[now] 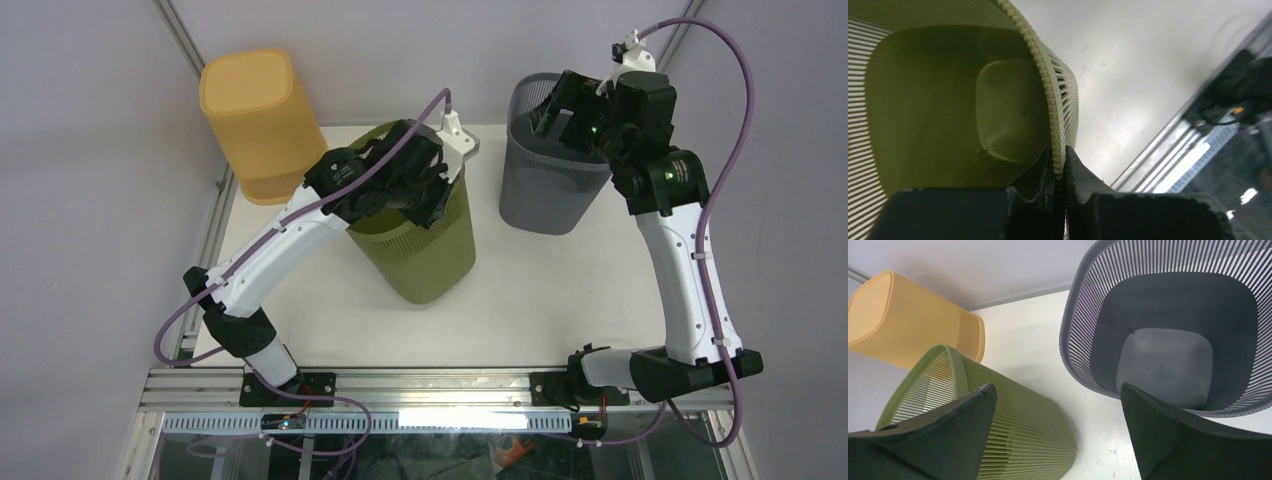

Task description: Turn the large container upside down

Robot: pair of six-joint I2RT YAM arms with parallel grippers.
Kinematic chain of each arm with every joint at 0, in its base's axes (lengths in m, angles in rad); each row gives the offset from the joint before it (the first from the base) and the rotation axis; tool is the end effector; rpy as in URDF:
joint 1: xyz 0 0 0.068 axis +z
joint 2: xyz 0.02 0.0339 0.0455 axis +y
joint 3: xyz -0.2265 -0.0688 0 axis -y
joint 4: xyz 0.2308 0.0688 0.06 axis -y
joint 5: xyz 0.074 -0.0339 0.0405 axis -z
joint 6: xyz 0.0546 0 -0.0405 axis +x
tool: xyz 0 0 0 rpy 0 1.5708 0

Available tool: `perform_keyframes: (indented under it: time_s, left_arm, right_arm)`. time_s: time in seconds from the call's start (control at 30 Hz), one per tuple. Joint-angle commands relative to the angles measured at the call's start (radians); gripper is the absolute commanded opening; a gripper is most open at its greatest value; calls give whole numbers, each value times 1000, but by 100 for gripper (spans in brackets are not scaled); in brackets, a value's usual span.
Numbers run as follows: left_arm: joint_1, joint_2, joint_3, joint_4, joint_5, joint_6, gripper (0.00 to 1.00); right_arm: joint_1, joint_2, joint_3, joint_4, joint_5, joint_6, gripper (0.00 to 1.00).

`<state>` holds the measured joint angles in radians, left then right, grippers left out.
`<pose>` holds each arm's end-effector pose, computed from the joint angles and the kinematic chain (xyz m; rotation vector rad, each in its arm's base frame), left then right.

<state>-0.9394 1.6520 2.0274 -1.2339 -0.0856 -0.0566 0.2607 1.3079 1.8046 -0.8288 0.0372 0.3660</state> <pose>0.1897 -0.2515 0.3825 1.0134 2.2363 -0.3439 0.2488 0.0643 0.4530 0.1266 1.9175 0.3883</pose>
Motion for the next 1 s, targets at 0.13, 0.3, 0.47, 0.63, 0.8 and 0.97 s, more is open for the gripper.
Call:
perform_keyframes:
  time_s: [0.13,0.3,0.47,0.63,0.8,0.97]
  left_arm:
    - [219,-108,7,362,348,-270,0]
    - [474,-211,-274,645,656,-553,0]
    - [658,-279,-532,910,857,-765,0]
    - [778,-295,-708,1092,962,-914,0]
    - [800,-294,-848,1315,989,-1073,0]
    - [782,-271,-880,1340,953,-1074,0]
  right_arm:
    - [-19,-55,-5,45,21,-28,98]
    - [-34,-67,-26,45,-2,-52,99]
    - [-84,-67,-79,60,-196,-8,99]
    - [-130,-92,-221,169,-487,86,99]
    - [-128,-125,-368,290,-696,186,98]
    - [-129,-183,-491,320,-703,216,98]
